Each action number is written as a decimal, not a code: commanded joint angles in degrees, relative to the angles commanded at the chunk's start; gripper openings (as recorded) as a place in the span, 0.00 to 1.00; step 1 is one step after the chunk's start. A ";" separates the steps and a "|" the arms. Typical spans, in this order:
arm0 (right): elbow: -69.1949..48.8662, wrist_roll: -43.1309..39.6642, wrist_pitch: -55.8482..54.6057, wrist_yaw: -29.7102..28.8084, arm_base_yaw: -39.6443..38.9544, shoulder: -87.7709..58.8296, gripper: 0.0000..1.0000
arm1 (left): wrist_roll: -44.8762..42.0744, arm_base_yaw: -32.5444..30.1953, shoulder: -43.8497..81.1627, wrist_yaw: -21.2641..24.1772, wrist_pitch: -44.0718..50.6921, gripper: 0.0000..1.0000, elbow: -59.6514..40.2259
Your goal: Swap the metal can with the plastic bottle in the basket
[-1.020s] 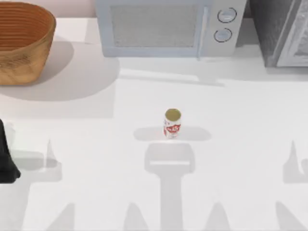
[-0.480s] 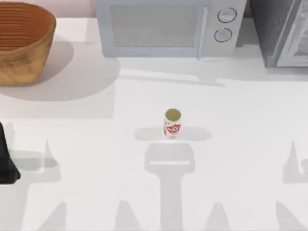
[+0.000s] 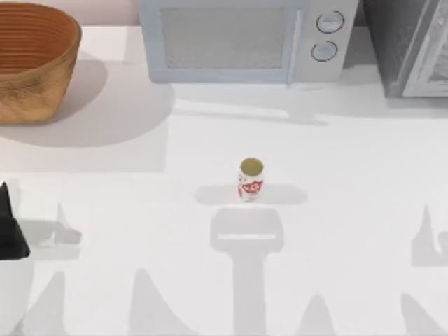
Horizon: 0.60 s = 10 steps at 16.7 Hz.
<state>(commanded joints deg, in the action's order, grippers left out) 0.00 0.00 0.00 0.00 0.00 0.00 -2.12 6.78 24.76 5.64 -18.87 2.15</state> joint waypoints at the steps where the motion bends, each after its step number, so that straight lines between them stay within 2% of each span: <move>1: 0.00 0.00 0.00 0.00 0.00 0.00 1.00 | -0.38 0.97 3.90 1.10 -3.41 1.00 0.10; 10: 0.00 0.00 0.00 0.00 0.00 0.00 1.00 | -3.89 9.82 40.55 11.19 -34.61 1.00 0.99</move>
<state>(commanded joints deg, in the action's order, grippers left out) 0.00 0.00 0.00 0.00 0.00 0.00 -6.02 16.59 65.31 16.83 -53.48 3.13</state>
